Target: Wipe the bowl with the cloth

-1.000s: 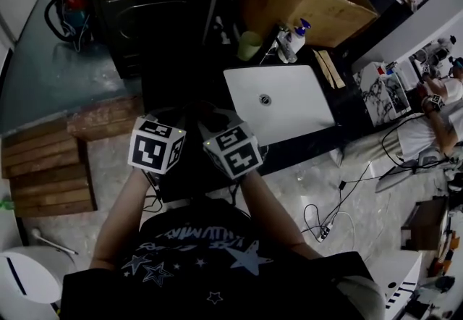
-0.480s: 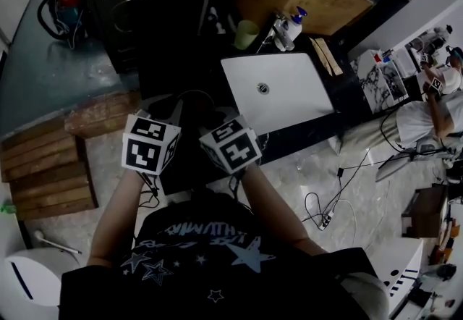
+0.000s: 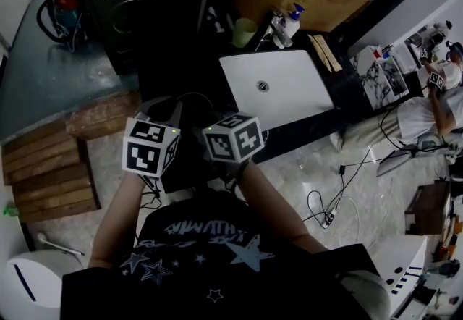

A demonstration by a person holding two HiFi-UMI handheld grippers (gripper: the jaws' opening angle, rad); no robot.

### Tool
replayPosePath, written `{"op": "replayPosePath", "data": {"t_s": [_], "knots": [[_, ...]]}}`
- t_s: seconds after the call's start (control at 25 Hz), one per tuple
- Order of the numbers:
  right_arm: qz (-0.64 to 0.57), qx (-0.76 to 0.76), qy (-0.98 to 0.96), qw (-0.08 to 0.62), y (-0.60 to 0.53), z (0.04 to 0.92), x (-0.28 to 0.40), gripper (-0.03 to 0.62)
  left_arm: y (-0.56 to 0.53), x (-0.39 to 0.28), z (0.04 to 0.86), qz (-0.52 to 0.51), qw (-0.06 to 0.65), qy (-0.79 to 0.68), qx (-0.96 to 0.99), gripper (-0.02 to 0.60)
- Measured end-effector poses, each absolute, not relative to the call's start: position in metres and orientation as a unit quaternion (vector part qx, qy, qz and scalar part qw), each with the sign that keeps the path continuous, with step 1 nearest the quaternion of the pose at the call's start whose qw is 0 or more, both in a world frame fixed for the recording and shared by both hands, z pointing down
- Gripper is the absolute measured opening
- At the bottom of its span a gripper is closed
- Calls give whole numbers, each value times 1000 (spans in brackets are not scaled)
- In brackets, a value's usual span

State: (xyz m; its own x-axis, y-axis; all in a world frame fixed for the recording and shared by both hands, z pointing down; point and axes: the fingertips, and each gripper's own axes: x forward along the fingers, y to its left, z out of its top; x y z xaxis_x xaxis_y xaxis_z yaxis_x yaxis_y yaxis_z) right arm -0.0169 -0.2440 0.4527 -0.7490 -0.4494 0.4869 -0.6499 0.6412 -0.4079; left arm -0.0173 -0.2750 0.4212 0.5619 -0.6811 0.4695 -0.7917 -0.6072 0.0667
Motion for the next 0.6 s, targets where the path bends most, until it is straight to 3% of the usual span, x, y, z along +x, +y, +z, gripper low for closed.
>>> {"op": "replayPosePath", "data": {"t_s": [0.24, 0.6], "knots": [[326, 313, -887, 96, -255, 436, -5, 58, -276, -20, 417, 186, 143, -426, 874, 28], [298, 340, -887, 91, -254, 429, 15, 58, -285, -26, 427, 181, 166, -433, 867, 26]]}}
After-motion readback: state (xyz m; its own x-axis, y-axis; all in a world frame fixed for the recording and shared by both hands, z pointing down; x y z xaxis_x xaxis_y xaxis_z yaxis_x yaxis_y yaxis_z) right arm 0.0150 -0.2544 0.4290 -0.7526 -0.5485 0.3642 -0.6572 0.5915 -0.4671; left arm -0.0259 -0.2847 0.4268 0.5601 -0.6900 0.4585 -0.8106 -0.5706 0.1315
